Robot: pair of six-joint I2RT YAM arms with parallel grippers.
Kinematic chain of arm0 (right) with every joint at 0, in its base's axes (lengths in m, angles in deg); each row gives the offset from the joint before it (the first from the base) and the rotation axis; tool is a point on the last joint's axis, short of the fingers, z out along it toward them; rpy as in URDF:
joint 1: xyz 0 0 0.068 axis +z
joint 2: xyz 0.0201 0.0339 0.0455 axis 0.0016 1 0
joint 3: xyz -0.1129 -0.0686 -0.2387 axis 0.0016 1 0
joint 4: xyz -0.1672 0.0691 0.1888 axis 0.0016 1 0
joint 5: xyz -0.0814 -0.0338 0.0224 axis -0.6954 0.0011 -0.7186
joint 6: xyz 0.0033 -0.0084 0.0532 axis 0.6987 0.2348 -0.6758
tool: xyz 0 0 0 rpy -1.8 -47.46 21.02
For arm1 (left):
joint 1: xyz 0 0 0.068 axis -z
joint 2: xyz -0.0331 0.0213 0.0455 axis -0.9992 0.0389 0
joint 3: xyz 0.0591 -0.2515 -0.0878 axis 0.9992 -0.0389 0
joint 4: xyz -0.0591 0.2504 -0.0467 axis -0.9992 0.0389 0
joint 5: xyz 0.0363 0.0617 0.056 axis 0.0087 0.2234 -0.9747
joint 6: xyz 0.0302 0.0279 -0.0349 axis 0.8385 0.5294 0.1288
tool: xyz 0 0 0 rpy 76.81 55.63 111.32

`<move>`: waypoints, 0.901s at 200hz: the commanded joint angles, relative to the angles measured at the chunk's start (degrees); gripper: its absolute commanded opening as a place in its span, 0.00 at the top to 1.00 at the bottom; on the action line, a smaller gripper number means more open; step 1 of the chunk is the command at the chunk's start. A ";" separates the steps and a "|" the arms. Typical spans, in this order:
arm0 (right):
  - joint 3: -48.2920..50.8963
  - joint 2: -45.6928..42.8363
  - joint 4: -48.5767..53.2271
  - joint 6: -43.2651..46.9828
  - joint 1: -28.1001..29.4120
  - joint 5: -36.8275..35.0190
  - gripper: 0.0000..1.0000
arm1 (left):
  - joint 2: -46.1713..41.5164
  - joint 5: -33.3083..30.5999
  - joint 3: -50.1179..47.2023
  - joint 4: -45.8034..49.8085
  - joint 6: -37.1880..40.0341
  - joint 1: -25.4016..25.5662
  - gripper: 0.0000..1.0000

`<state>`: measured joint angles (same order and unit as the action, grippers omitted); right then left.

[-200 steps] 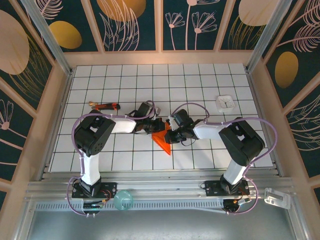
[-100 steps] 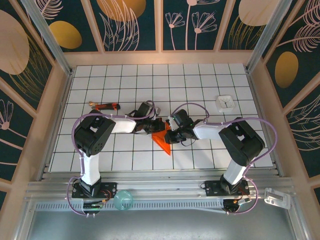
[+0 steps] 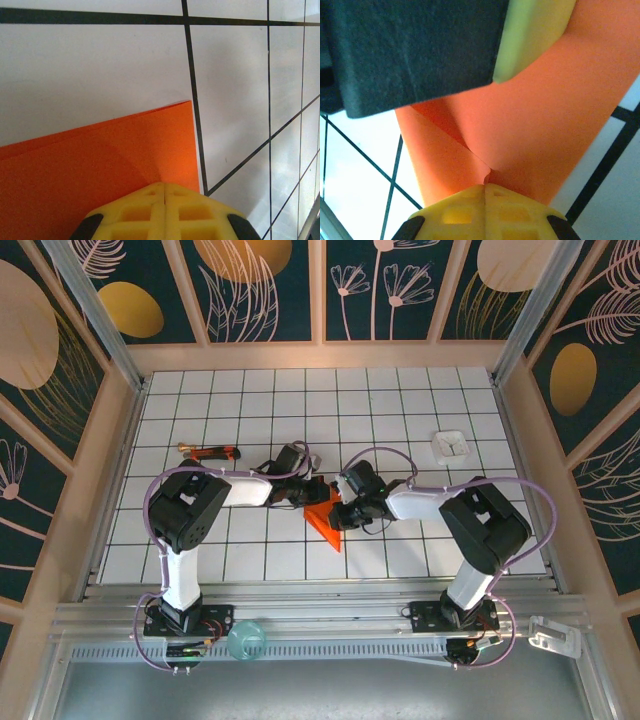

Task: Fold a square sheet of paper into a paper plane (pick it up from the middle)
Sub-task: Third fold the triangle at the center of the table.

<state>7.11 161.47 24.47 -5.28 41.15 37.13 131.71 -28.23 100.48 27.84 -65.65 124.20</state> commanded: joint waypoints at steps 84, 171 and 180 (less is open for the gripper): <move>-2.06 0.45 2.47 1.91 0.20 -2.13 1.00 | 3.61 -2.07 -2.94 6.77 1.13 0.40 1.00; -1.65 1.37 2.05 2.00 0.08 -1.34 1.00 | 3.54 -1.98 -3.36 6.51 1.00 0.41 1.00; -1.45 1.50 1.91 1.94 0.03 -1.23 1.00 | 3.55 -1.98 -3.28 6.55 1.01 0.42 1.00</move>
<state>5.44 161.60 25.78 -3.79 41.13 36.04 131.66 -28.21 100.17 27.30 -65.65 124.20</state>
